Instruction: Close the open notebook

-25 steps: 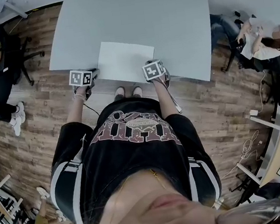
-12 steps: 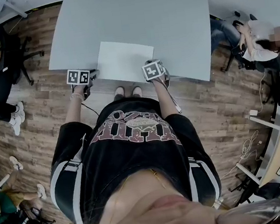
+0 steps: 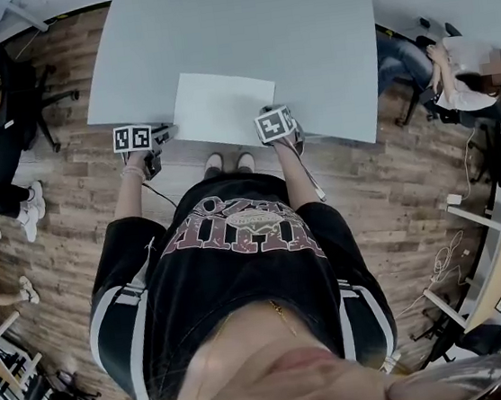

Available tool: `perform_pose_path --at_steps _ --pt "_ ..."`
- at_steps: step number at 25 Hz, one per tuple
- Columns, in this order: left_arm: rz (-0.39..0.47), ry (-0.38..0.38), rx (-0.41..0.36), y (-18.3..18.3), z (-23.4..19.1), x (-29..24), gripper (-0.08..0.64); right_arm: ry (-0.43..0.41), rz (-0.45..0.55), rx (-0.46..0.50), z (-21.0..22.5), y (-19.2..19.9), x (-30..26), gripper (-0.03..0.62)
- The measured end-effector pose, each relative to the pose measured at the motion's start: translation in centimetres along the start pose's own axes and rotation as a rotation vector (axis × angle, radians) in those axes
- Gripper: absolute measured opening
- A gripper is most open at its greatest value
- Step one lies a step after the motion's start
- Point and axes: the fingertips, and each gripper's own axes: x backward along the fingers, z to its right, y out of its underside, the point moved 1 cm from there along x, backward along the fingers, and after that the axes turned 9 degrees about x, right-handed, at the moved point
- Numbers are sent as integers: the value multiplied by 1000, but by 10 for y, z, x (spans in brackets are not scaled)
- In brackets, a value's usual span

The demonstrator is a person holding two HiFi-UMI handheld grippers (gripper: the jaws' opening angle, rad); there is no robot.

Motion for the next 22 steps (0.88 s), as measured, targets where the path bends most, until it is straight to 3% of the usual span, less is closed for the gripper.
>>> perform_pose_path --at_steps 10,16,22 --pt "-1 137 73 1 10 -9 215 4 2 3 -1 0 0 20" --pt "-56 138 30 1 17 -22 215 5 5 -5 -1 -1 2 20" --pt "-43 165 56 3 20 -20 199 1 5 -10 -1 2 2 20"
